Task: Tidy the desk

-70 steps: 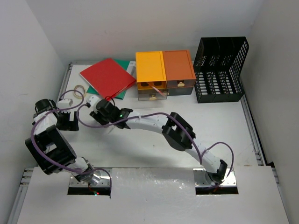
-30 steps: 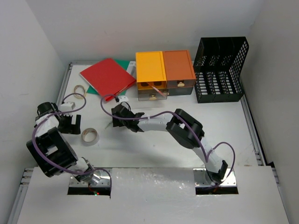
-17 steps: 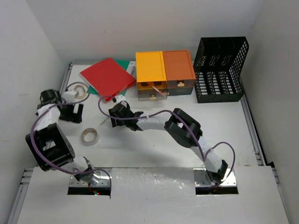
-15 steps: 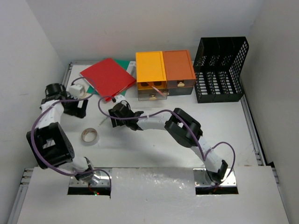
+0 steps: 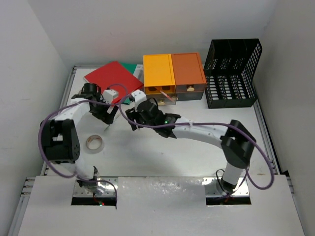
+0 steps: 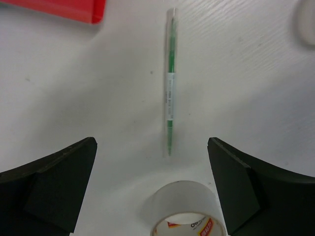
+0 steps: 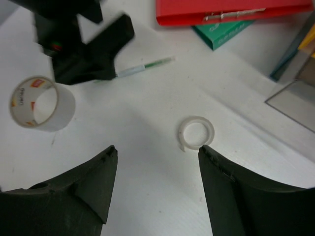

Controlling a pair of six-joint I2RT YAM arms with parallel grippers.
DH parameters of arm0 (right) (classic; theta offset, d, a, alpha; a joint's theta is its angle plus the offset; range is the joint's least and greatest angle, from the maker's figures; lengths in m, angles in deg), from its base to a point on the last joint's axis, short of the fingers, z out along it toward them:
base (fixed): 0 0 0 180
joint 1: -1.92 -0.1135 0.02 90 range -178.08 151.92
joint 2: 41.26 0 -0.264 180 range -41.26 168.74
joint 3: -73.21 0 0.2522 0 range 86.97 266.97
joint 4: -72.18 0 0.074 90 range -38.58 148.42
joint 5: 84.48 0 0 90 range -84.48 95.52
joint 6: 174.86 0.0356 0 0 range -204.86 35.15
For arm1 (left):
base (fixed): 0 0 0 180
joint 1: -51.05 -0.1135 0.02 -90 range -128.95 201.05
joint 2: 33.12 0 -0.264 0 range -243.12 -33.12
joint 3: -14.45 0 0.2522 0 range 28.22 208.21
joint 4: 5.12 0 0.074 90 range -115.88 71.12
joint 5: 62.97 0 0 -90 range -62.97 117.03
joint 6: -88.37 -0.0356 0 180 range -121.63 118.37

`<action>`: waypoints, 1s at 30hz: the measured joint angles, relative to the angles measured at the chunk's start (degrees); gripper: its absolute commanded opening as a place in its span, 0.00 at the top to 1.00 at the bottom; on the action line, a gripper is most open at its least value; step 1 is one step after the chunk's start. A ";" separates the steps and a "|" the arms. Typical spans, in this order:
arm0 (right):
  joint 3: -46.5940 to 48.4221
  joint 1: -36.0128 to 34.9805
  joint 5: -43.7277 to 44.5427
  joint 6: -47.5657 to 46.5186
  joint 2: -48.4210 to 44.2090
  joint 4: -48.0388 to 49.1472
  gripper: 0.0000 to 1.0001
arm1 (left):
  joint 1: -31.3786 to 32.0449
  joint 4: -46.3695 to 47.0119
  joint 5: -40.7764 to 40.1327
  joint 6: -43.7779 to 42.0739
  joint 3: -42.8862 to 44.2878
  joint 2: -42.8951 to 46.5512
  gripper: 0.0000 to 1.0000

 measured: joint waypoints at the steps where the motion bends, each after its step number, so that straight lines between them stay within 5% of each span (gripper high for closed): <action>1: -1.01 0.09 -0.07 -0.59 -2.25 0.15 0.34 | 0.04 0.31 -0.44 0.37 0.00 -1.79 0.06; 12: -14.10 0.20 3.10 -3.06 -15.74 -0.98 0.34 | 6.58 3.43 -1.42 2.71 -1.95 -9.25 0.11; 17: -18.25 0.81 7.10 -4.22 -22.45 -1.33 0.34 | 11.61 7.19 -7.21 5.05 -5.09 -10.27 0.45; 20: -19.37 1.05 8.98 -5.01 -25.53 -0.83 0.35 | 12.52 7.48 -7.91 7.10 -4.28 -11.17 0.76; 21: -19.56 1.22 9.49 -5.22 -26.29 -0.57 0.35 | 12.59 7.76 -8.15 7.65 -3.96 -11.47 0.96; 30: -20.31 2.21 9.68 -5.38 -28.28 -0.76 0.33 | 12.44 5.20 -4.04 8.44 -1.68 -12.22 1.00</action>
